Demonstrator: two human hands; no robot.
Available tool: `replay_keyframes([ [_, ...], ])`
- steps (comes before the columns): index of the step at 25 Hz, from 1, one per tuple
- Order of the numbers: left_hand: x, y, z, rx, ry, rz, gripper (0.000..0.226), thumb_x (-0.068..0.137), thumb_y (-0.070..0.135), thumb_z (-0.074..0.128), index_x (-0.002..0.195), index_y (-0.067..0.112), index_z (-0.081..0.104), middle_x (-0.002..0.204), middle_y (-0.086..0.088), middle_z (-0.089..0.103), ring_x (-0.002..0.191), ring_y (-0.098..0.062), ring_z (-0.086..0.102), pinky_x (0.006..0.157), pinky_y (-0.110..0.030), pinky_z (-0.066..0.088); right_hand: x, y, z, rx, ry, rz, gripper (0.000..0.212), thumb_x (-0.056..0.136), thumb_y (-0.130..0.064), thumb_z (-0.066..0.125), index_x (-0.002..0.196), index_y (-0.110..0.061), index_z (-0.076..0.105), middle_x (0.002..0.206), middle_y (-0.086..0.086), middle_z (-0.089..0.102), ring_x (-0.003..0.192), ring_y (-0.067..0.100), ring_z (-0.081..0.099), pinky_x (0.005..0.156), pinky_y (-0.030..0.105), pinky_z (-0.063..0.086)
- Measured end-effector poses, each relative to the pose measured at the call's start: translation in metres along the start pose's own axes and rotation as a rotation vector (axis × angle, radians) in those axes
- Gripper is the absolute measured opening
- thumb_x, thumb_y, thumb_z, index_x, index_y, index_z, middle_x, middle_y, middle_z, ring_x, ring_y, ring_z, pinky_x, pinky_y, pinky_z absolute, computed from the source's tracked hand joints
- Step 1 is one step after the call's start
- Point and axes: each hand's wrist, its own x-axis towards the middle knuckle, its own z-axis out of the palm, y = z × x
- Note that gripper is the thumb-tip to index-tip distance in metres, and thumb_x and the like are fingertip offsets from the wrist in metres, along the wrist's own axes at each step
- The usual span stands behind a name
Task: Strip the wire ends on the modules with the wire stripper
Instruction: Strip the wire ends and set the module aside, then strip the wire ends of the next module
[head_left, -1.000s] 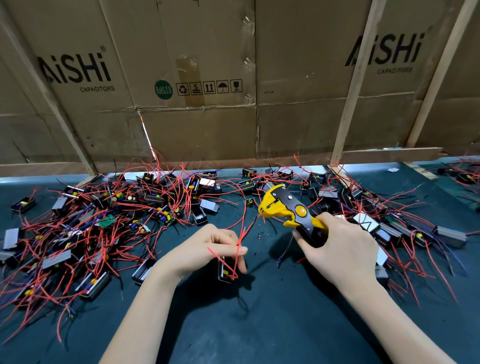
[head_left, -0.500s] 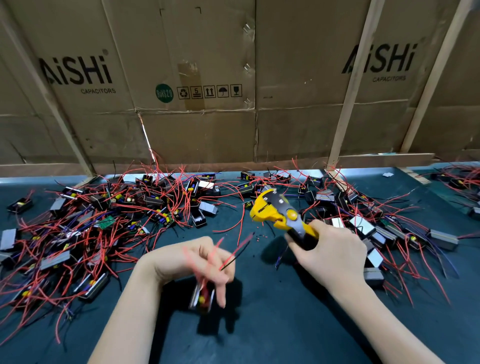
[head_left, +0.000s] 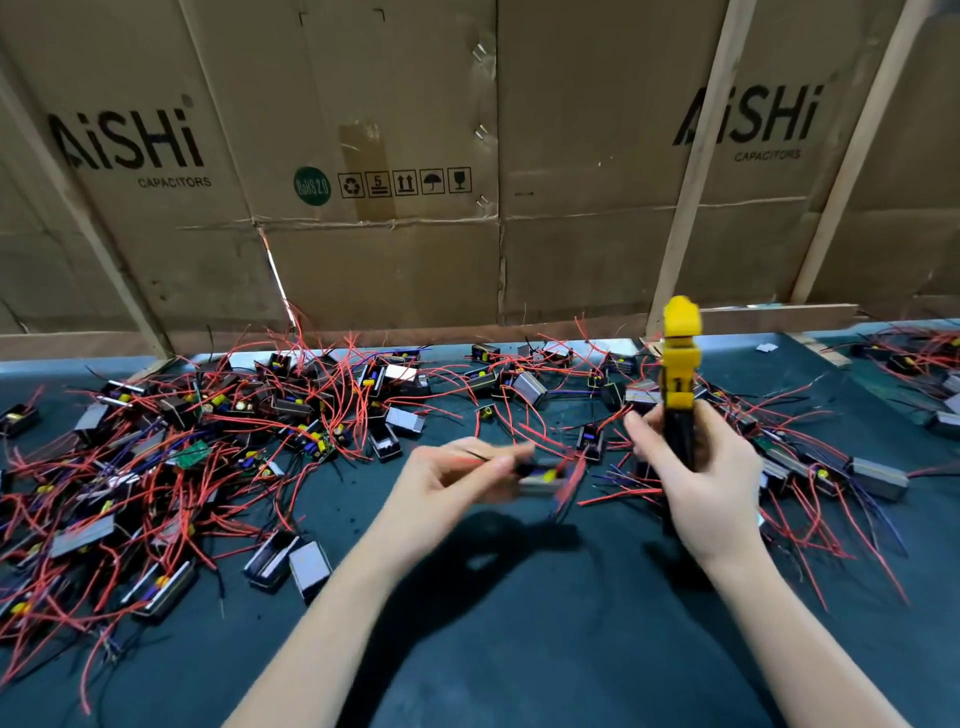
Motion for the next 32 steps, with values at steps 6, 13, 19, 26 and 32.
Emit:
replay_keyframes([
  [6,0.003,-0.014,0.008,0.138,-0.202,-0.059,0.086,0.090,-0.008,0.060,0.154,0.025,0.012,0.152,0.003,0.039,0.138,-0.006,0.042,0.109,-0.028,0.041,0.011,0.002,-0.011,0.184,0.260,-0.074,0.024,0.087,-0.022,0.067,0.089,-0.001,0.057,0.075,0.007,0.058,0.071,0.031,0.056,0.072,0.024,0.045],
  [13,-0.003,0.002,-0.051,0.445,0.595,0.055,0.035,0.088,-0.007,0.057,0.103,0.021,0.071,0.101,0.008,0.073,0.096,-0.006,0.066,0.089,-0.024,0.050,0.002,0.001,-0.004,0.447,-0.126,-0.035,0.018,0.087,-0.019,0.059,0.089,-0.001,0.057,0.084,0.021,0.056,0.073,0.028,0.060,0.070,0.031,0.048],
  [19,-0.022,0.002,-0.100,0.810,1.274,-0.029,0.029,0.081,0.000,0.058,0.107,0.008,0.067,0.108,-0.013,0.065,0.103,-0.035,0.056,0.094,-0.044,0.039,-0.018,-0.002,0.017,0.561,-0.581,0.344,0.033,0.076,-0.031,0.066,0.092,-0.003,0.060,0.080,0.018,0.060,0.073,0.033,0.062,0.072,0.039,0.053],
  [26,-0.039,-0.009,-0.125,1.183,1.085,-0.531,0.032,0.078,-0.007,0.062,0.110,-0.003,0.065,0.122,-0.029,0.050,0.115,-0.044,0.042,0.091,-0.051,0.038,-0.026,-0.008,0.025,0.329,-0.787,0.385,0.040,0.075,-0.032,0.071,0.092,0.002,0.060,0.080,0.011,0.062,0.073,0.022,0.061,0.071,0.028,0.052],
  [32,-0.035,-0.015,-0.126,1.130,1.017,-0.555,0.039,0.077,-0.010,0.062,0.111,0.010,0.067,0.117,-0.018,0.054,0.110,-0.039,0.047,0.076,-0.047,0.045,-0.021,-0.002,0.025,0.350,-0.727,0.524,0.058,0.063,-0.049,0.076,0.095,-0.003,0.062,0.080,0.013,0.066,0.074,0.029,0.067,0.075,0.037,0.054],
])
